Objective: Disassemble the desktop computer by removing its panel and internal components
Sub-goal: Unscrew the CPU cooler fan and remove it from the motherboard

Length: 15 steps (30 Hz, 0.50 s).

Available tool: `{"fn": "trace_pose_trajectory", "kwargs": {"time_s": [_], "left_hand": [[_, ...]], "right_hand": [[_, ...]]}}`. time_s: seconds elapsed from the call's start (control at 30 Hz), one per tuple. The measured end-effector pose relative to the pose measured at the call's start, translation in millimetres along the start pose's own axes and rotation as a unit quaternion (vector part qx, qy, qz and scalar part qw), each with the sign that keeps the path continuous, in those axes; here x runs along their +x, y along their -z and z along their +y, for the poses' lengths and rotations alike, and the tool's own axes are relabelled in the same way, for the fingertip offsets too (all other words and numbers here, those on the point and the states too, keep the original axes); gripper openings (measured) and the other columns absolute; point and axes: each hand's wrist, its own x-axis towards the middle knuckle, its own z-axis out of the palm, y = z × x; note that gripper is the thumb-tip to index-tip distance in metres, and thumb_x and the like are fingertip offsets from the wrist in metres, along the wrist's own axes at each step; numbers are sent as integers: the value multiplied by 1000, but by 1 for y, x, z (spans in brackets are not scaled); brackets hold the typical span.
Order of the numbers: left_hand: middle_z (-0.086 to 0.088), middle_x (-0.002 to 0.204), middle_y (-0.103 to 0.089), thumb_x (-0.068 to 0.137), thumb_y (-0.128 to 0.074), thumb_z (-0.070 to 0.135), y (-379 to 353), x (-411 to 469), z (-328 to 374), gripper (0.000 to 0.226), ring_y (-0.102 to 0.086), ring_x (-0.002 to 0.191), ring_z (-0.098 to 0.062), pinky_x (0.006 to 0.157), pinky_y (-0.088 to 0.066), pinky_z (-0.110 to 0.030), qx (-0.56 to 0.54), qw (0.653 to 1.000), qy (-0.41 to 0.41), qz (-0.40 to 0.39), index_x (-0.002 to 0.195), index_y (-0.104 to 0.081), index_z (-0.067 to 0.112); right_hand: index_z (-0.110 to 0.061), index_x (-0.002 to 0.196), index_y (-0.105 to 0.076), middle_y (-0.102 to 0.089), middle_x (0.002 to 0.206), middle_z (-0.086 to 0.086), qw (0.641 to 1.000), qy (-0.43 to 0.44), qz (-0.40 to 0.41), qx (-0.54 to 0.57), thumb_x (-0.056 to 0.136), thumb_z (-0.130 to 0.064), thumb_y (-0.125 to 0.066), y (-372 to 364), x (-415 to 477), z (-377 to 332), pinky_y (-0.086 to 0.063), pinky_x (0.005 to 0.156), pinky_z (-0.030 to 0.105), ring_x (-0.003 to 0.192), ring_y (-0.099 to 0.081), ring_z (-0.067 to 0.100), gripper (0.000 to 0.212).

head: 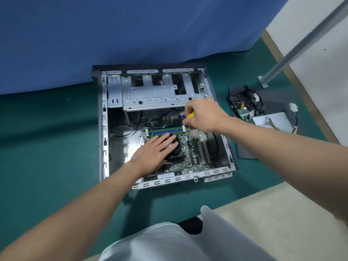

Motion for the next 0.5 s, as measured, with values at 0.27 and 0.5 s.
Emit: {"fn": "trace_pose_trajectory", "kwargs": {"time_s": [0.27, 0.5], "left_hand": [[-2, 161, 9, 100, -22, 3, -2, 6, 2, 61, 9, 148, -16, 117, 13, -28, 12, 995, -92, 35, 153, 7, 12], [-5, 160, 14, 106, -20, 34, -11, 13, 1, 60, 15, 147, -19, 119, 4, -37, 40, 990, -131, -17, 152, 12, 13]], "right_hand": [[-27, 77, -55, -58, 76, -1, 995, 93, 11, 21, 87, -36, -62, -30, 19, -42, -45, 72, 35, 84, -53, 24, 15], [-30, 73, -50, -58, 83, 5, 996, 79, -42, -5, 88, -34, -60, -44, 33, -49, -48, 76, 39, 85, -52, 26, 18]]}}
